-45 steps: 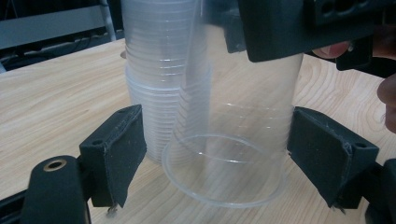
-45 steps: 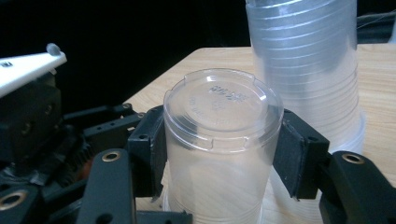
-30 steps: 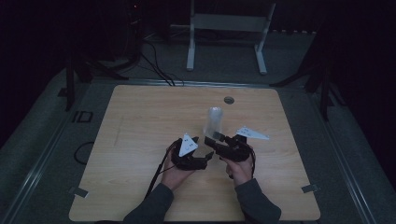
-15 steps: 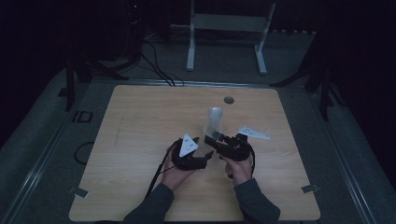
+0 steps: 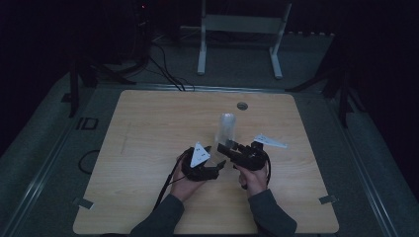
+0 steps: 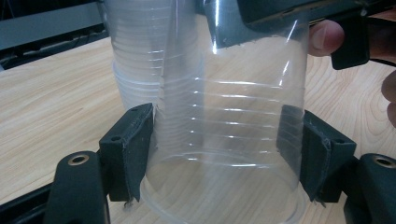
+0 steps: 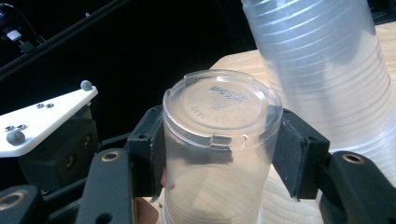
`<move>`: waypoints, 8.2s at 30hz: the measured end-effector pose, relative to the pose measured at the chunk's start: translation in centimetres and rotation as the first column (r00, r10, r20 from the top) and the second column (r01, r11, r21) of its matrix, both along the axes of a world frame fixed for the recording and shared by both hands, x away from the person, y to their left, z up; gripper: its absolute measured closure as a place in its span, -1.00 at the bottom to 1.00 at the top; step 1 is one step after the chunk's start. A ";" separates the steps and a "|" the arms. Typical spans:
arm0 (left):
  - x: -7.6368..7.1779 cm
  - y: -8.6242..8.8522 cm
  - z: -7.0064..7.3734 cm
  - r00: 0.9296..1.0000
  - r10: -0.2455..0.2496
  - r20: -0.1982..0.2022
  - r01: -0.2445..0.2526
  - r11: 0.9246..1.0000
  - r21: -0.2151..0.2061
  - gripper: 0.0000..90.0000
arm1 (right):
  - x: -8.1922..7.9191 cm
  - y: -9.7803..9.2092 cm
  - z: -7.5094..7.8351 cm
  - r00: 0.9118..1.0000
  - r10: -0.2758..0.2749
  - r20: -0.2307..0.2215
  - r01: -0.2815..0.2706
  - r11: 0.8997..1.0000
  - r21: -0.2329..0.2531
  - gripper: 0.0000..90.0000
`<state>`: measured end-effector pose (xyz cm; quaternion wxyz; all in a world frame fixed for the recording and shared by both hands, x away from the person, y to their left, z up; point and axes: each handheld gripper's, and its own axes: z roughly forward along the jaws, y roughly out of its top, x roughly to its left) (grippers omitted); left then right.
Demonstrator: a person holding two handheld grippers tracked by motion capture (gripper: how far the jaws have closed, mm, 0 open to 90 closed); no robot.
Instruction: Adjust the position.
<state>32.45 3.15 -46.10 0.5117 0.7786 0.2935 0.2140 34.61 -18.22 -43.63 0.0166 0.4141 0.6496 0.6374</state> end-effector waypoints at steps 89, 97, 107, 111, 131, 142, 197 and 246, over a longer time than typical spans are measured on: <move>0.8 3.9 2.8 0.998 -0.038 0.057 0.033 0.996 0.079 -0.33 | -0.7 -2.5 5.6 0.958 0.225 0.177 -0.077 0.798 -0.598 -0.23; 0.8 4.1 2.8 0.997 -0.060 0.057 0.055 0.994 0.092 -0.33 | -0.6 -2.4 6.3 0.953 0.251 0.168 -0.090 0.768 -0.634 -0.19; 0.8 4.2 2.9 0.995 -0.088 0.055 0.081 0.990 0.114 -0.34 | -0.2 -2.4 7.0 0.950 0.281 0.140 -0.112 0.719 -0.686 -0.19; 0.8 4.2 2.9 0.994 -0.094 0.055 0.087 0.989 0.122 -0.34 | -0.1 -2.4 7.0 0.948 0.292 0.128 -0.122 0.702 -0.701 -0.19; 0.8 4.4 2.9 0.991 -0.122 0.050 0.113 0.981 0.158 -0.34 | 0.3 -2.2 7.7 0.941 0.324 0.098 -0.138 0.633 -0.762 -0.17; 0.8 4.4 2.9 0.989 -0.143 0.036 0.135 0.975 0.177 -0.34 | 0.3 -2.0 7.9 0.933 0.351 0.078 -0.156 0.590 -0.792 -0.22; 0.3 2.7 2.3 0.959 -0.273 -0.080 0.284 0.893 0.350 -0.33 | -0.4 -0.5 7.7 0.868 0.497 0.000 -0.265 0.462 -0.846 -0.25; -0.3 1.0 2.2 0.936 -0.334 -0.113 0.347 0.815 0.464 -0.33 | -0.8 4.3 7.4 0.757 0.612 -0.227 -0.359 0.100 -0.928 -0.29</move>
